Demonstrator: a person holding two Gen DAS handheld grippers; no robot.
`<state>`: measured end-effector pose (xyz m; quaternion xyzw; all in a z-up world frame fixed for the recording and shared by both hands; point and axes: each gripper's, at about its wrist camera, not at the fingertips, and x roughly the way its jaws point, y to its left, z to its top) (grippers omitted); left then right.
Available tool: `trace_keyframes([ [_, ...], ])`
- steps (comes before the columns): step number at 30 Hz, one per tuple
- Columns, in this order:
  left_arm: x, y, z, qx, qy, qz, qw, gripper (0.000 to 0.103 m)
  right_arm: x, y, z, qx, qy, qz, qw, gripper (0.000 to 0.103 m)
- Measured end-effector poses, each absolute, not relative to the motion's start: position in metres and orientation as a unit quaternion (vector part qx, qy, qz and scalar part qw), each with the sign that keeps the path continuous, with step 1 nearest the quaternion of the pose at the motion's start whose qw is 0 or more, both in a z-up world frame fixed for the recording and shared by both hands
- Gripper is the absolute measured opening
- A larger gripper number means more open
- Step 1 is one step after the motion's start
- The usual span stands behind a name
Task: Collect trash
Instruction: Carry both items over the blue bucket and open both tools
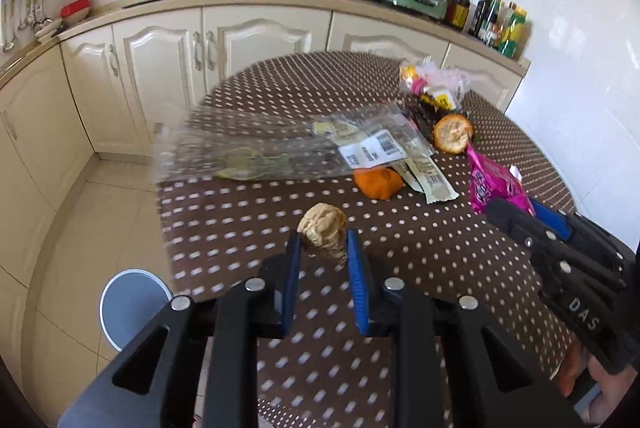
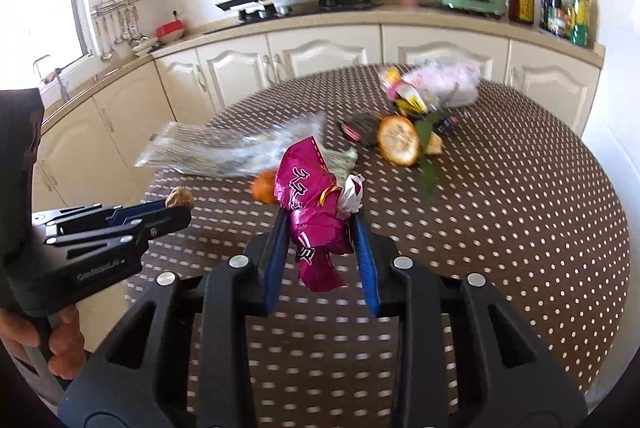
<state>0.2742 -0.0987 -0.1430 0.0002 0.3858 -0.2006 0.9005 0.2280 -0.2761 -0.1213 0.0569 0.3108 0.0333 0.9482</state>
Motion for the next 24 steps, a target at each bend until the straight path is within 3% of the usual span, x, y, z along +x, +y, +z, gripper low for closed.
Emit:
trace_keyframes([
  [13,0.234,0.054,-0.119,-0.067,0.329,-0.129,0.933,0.022,0.228,-0.106,-0.086,-0.006,0.267,0.184,0.946,0.032],
  [24,0.26,0.222,-0.202,-0.123,0.392,0.023,0.911,0.022,0.286,0.063,-0.18,-0.043,0.35,0.296,0.888,0.032],
])
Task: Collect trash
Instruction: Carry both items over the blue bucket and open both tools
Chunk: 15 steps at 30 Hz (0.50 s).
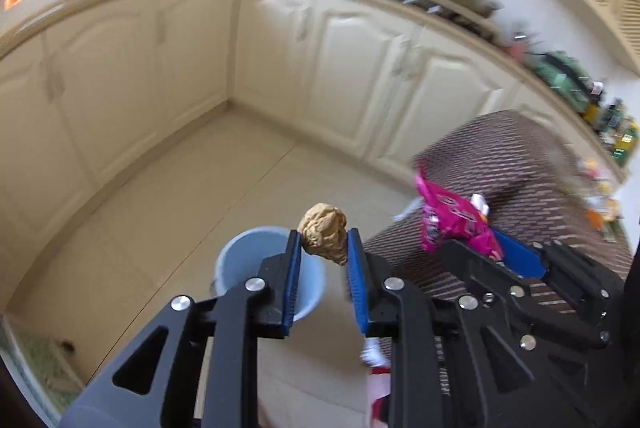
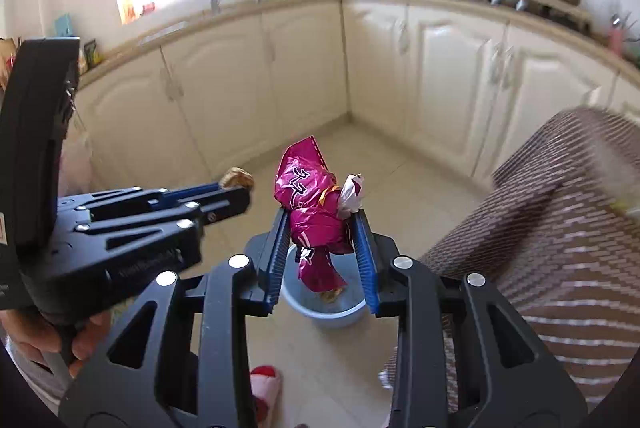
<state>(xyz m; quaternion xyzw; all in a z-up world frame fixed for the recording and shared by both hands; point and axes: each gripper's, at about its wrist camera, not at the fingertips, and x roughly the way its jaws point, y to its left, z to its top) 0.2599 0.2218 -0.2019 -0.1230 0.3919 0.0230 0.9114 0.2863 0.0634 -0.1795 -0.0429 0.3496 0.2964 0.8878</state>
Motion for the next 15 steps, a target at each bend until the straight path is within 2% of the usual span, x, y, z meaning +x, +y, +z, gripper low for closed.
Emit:
trace_keyframes([
  [9,0.325,0.267,-0.302,-0.15,0.481,0.058,0.862,0.022,0.352,0.107,-0.289,-0.048,0.446,0.273,0.851,0.032],
  [15,0.372,0.268,-0.344,-0.153,0.502,0.049,0.85,0.024,0.382,0.11,-0.328,-0.043,0.471,0.258,0.842,0.032],
])
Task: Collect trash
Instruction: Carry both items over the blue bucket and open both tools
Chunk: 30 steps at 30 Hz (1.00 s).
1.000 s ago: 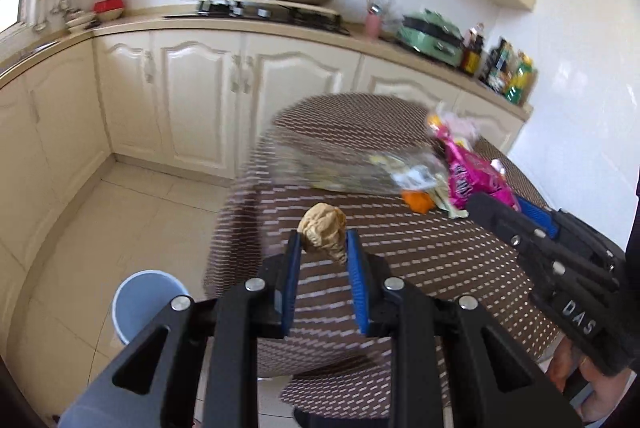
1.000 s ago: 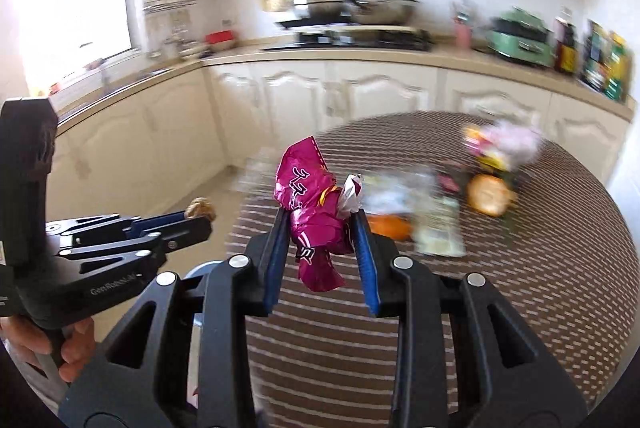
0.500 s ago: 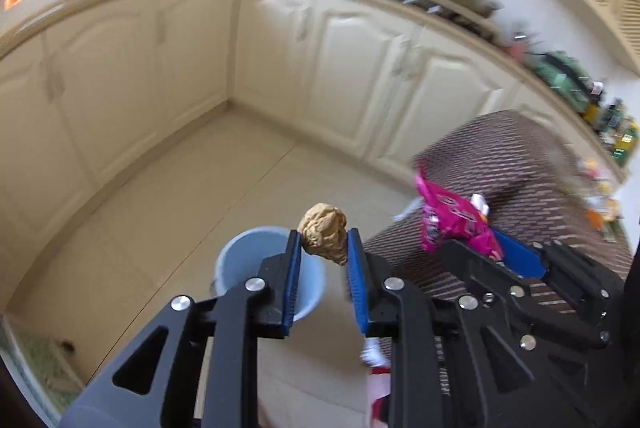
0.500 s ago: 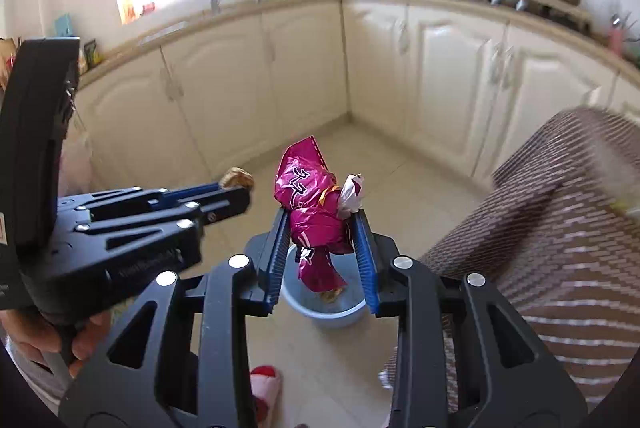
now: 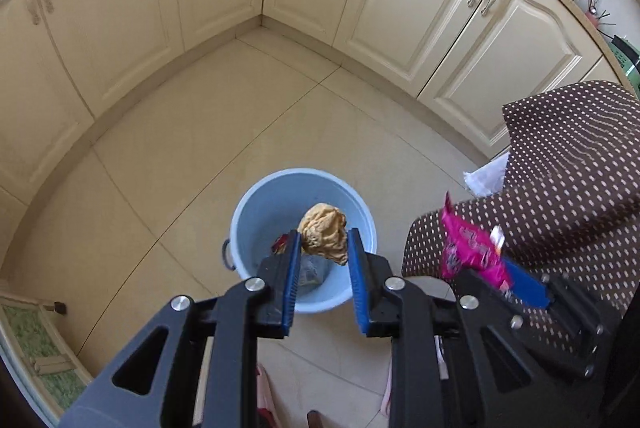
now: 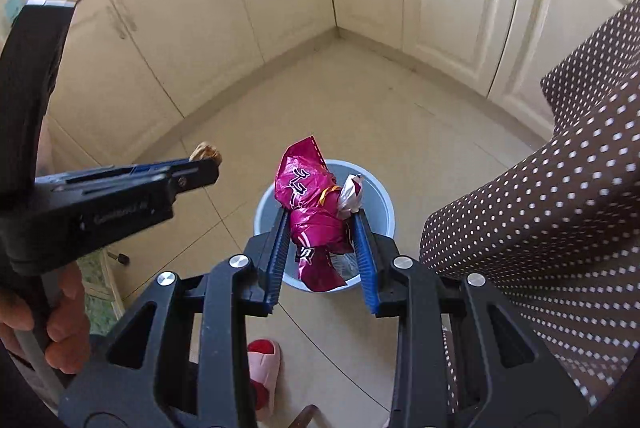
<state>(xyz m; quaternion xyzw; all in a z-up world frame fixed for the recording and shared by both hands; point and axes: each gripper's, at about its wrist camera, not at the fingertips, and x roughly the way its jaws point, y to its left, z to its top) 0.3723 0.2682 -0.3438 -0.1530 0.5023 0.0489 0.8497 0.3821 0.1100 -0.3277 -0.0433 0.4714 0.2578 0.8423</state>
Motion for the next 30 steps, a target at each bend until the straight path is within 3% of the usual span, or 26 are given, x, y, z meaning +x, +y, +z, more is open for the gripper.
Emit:
trace_keyframes([
  [1,0.374,0.269,-0.348,-0.154,0.5,0.048,0.851,0.025,0.388,0.109,-0.334,-0.04,0.475,0.254,0.842,0.032],
  [2,0.38,0.27,-0.355,-0.156,0.503,0.046,0.849,0.035,0.393,0.109,-0.338,-0.039,0.478,0.25,0.841,0.032],
  [5,0.385,0.277,-0.37,-0.167,0.504,0.057,0.845,0.05,0.403,0.112,-0.35,-0.037,0.486,0.243,0.839,0.032],
  [20,0.375,0.309,-0.399,-0.205,0.521,0.088,0.824,0.05,0.427,0.148,-0.38,-0.033,0.504,0.244,0.828,0.033],
  [30,0.365,0.319,-0.384,-0.211,0.503,0.104,0.832,0.055,0.428,0.164,-0.364,-0.042,0.476,0.244,0.844,0.045],
])
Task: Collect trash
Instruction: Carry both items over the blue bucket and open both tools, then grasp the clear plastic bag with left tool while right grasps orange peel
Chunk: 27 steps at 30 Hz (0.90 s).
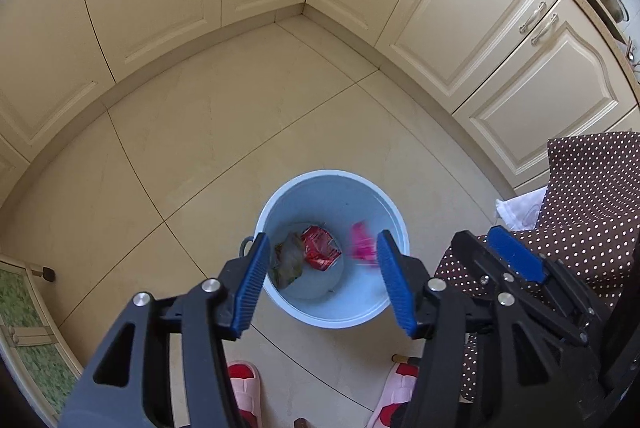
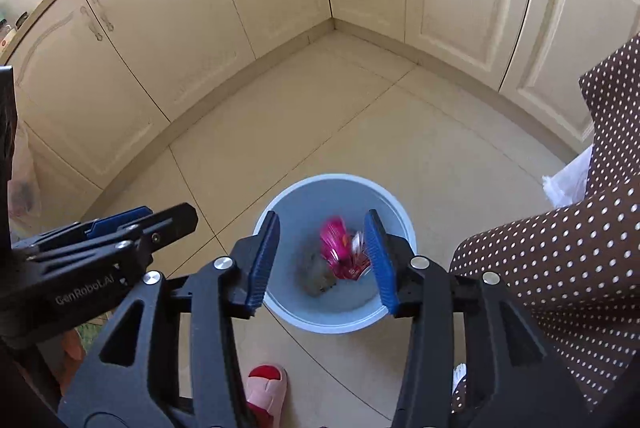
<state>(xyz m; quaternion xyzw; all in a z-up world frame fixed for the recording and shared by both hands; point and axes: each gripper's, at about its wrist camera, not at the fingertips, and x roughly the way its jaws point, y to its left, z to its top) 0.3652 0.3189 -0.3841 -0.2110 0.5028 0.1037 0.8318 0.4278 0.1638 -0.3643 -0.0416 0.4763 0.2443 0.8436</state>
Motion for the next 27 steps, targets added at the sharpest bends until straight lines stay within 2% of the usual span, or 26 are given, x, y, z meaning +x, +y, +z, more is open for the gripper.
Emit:
trace_keyframes([
  [6,0.351,0.313,-0.357,-0.208,0.483,0.1,0.845,0.055,0.416,0.152,-0.338,-0.045,0.461,0.242,0.853,0.045],
  [13,0.325,0.278,-0.282,-0.192,0.426,0.075,0.881,0.055,0.38,0.111,-0.263,-0.041,0.401,0.235,0.884,0.046],
  [15,0.311,0.258,-0.249,-0.192,0.399,0.054,0.895,0.058,0.363,0.091,-0.231,-0.039,0.374,0.229,0.898,0.047],
  [20,0.287,0.197,-0.177,-0.167,0.348,-0.002,0.922,0.06,0.319,0.033,-0.159,-0.027,0.305,0.202,0.93,0.051],
  [27,0.268,0.086,-0.115,-0.107,0.316,-0.081,0.939,0.069,0.267,-0.075,-0.095,-0.002,0.244,0.131,0.961,0.055],
])
